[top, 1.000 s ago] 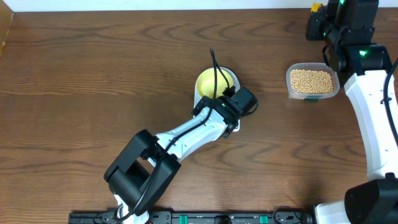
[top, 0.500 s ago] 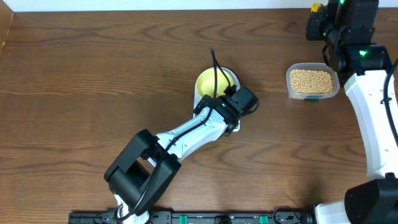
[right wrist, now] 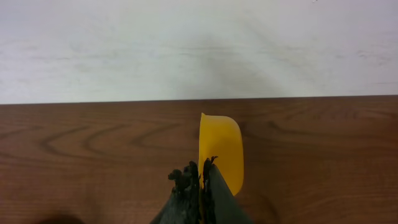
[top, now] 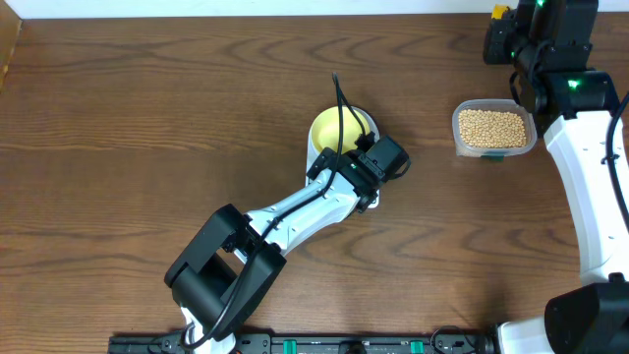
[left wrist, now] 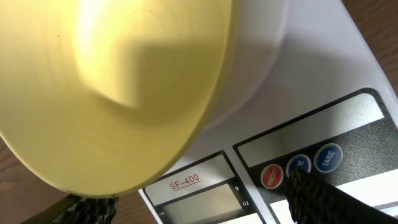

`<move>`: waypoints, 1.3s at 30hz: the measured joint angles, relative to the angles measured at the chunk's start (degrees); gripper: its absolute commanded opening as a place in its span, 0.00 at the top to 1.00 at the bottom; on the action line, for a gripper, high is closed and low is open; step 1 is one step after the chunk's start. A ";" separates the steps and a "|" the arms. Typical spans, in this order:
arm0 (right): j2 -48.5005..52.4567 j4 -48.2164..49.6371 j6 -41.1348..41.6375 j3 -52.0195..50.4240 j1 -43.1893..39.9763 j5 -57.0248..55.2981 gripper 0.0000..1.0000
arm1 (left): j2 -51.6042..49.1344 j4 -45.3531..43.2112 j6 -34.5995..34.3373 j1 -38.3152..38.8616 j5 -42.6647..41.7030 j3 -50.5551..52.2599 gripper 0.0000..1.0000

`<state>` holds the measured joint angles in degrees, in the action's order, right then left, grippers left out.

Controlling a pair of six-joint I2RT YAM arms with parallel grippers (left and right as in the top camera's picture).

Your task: Scoop item into bowl and weigh 50g on scale

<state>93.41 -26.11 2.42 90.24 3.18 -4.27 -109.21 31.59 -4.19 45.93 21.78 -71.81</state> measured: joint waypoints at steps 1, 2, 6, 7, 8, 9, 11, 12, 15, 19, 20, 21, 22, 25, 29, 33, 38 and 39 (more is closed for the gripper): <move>0.00 -0.02 0.00 0.00 0.00 0.00 0.99 | 0.00 0.00 0.02 0.00 0.00 0.00 0.12; 0.00 -0.04 0.00 0.00 0.00 0.00 0.99 | 0.00 0.02 0.07 0.00 0.00 0.00 0.12; 0.00 -0.07 0.00 0.00 0.00 0.00 0.99 | 0.00 0.02 0.13 0.00 0.02 0.00 0.12; 0.00 -0.09 0.00 0.02 0.00 0.00 0.99 | 0.00 0.02 0.13 0.00 0.00 0.00 0.12; 0.00 -0.09 0.00 0.02 0.00 0.00 0.99 | 0.00 0.02 0.13 0.00 0.00 0.00 0.12; 0.00 -0.09 0.00 0.00 0.00 0.00 0.99 | 0.00 0.02 0.13 0.00 0.00 0.00 0.12; 0.00 -0.09 0.00 0.00 0.00 0.00 0.99 | 0.00 0.02 0.13 0.00 0.00 0.00 0.12; 0.00 -0.13 0.00 0.00 0.00 0.00 0.99 | 0.00 0.02 0.13 0.00 0.00 0.00 0.12; 0.00 -0.22 0.00 0.02 0.00 0.00 0.99 | 0.00 0.09 0.13 0.00 0.00 0.00 0.12; 0.00 -0.22 0.00 0.02 0.00 0.00 0.99 | 0.00 0.15 0.13 0.00 0.00 0.00 0.12; 0.00 -0.22 0.00 0.02 0.00 0.00 0.99 | 0.00 0.15 0.13 0.00 0.00 0.00 0.12; 0.00 -0.22 0.00 0.00 0.00 0.00 0.99 | 0.00 0.15 0.13 0.00 0.02 0.00 0.12; 0.00 -0.22 0.00 0.00 0.00 0.00 0.99 | 0.00 0.15 0.13 0.00 0.00 0.00 0.12; 0.00 -0.22 0.00 0.02 0.00 0.00 0.99 | 0.00 0.15 -0.07 0.00 0.24 0.00 0.12; 0.00 -0.22 0.00 0.00 0.00 0.00 0.99 | 0.00 0.79 -1.73 0.00 1.86 0.00 0.12; 0.00 -0.24 0.00 0.00 0.00 0.00 0.99 | 0.00 0.94 -2.69 0.00 2.67 0.00 0.12; 0.00 -0.24 0.00 0.00 0.00 0.00 0.99 | 0.00 0.96 -3.63 0.00 3.02 0.00 0.12; 0.00 -0.24 0.00 0.02 0.00 0.00 0.99 | 0.00 0.98 -3.93 0.00 3.02 0.00 0.12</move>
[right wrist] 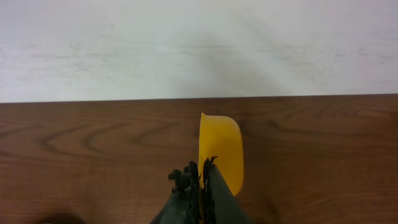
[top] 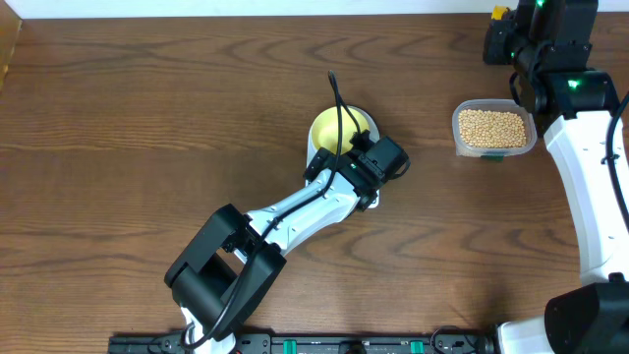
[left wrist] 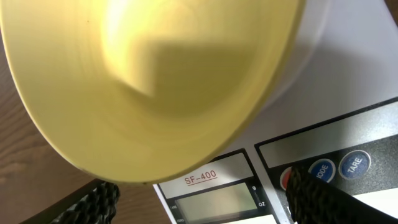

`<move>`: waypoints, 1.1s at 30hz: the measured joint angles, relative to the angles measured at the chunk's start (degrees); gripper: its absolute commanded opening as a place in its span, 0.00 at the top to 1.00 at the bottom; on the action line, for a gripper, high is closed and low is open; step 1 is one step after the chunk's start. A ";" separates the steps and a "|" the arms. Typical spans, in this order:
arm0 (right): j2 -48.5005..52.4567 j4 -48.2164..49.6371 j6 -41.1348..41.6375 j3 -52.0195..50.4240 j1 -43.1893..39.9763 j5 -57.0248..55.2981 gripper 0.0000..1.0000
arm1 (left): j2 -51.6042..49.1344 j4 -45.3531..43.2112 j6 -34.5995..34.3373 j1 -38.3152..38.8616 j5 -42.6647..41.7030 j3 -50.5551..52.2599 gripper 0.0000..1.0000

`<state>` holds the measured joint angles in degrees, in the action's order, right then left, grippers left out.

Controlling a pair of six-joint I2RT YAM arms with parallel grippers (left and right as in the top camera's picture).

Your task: Scoop item into bowl and weigh 50g on scale

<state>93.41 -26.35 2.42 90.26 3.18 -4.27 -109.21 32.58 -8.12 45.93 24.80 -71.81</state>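
Observation:
An empty yellow bowl (top: pixel 334 127) stands on the white SF-400 scale (left wrist: pixel 348 81), whose display (left wrist: pixel 214 202) is blank. My left gripper (left wrist: pixel 205 208) is open low over the scale's front panel, fingers either side of the display. Its right fingertip (left wrist: pixel 311 196) covers the red button beside the blue mode and tare buttons (left wrist: pixel 354 165). At the far right, against the wall, my right gripper (right wrist: pixel 200 171) is shut on a yellow scoop (right wrist: pixel 222 149), held on edge above the table. A clear tub of beige beans (top: pixel 492 128) sits just in front of that arm.
The left arm (top: pixel 285 211) stretches diagonally from the front edge to the scale and hides most of it from above. The white right arm (top: pixel 590 177) runs along the right side. A white wall (right wrist: pixel 199 50) bounds the back of the wooden table (top: pixel 147 147).
My left gripper has shifted slightly over the scale's panel: the bowl fills more of its view, and its right fingertip now covers the red button. The right gripper and scoop have not moved.

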 measured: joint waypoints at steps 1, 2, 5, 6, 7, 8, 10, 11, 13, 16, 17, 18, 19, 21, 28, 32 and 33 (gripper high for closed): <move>0.00 0.00 0.00 -0.02 0.00 0.00 0.99 | 0.00 0.02 -0.57 0.00 0.00 0.00 0.12; 0.00 0.00 0.00 -0.02 0.00 0.00 0.99 | 0.00 0.04 -1.03 0.00 0.02 0.00 0.12; 0.00 0.00 0.00 -0.02 0.00 0.00 0.99 | 0.00 0.15 -1.68 0.00 0.00 0.00 0.12; 0.00 0.00 0.00 0.00 0.00 0.00 0.99 | 0.00 0.15 -1.99 0.00 0.02 0.00 0.12; 0.00 0.00 0.00 -0.02 0.00 0.00 0.99 | 0.00 0.17 -2.16 0.00 0.02 0.00 0.12; 0.00 0.00 0.00 -0.02 0.00 0.00 0.99 | 0.00 0.22 -2.34 0.00 0.02 0.00 0.12; 0.00 0.00 0.00 -0.02 0.00 0.00 0.99 | 0.00 0.55 -2.43 0.00 0.02 0.00 0.12; 0.00 0.00 0.00 0.00 0.00 0.00 0.99 | 0.00 0.83 -2.45 0.00 0.02 0.00 0.12; 0.00 0.00 0.00 0.00 0.00 0.00 0.99 | 0.00 1.46 -2.45 0.00 0.02 0.00 0.12; 0.00 0.00 0.00 -0.02 0.00 0.00 0.99 | 0.00 1.75 -2.45 0.00 0.02 0.00 0.12; 0.00 0.00 0.00 -0.02 0.00 0.00 0.99 | 0.00 1.75 -2.45 0.00 0.02 0.00 0.12; 0.00 0.00 0.00 -0.02 0.00 0.00 0.99 | 0.00 1.77 -2.45 0.00 0.02 0.00 0.12; 0.00 0.00 0.00 -0.02 0.00 0.00 0.99 | 0.00 1.77 -2.45 0.00 0.02 0.00 0.12; 0.00 0.00 0.00 -0.02 0.00 0.00 0.99 | 0.00 1.77 -2.45 0.00 0.02 0.00 0.12; 0.00 0.00 0.00 0.00 0.00 0.00 0.99 | 0.00 1.77 -2.45 0.00 0.02 0.00 0.12; 0.00 0.00 0.00 -0.02 0.00 0.00 0.99 | 0.00 1.75 -2.45 0.00 0.02 0.00 0.12; 0.00 0.00 0.00 -0.02 0.00 0.00 0.99 | 0.00 1.73 -2.45 0.00 0.00 0.00 0.12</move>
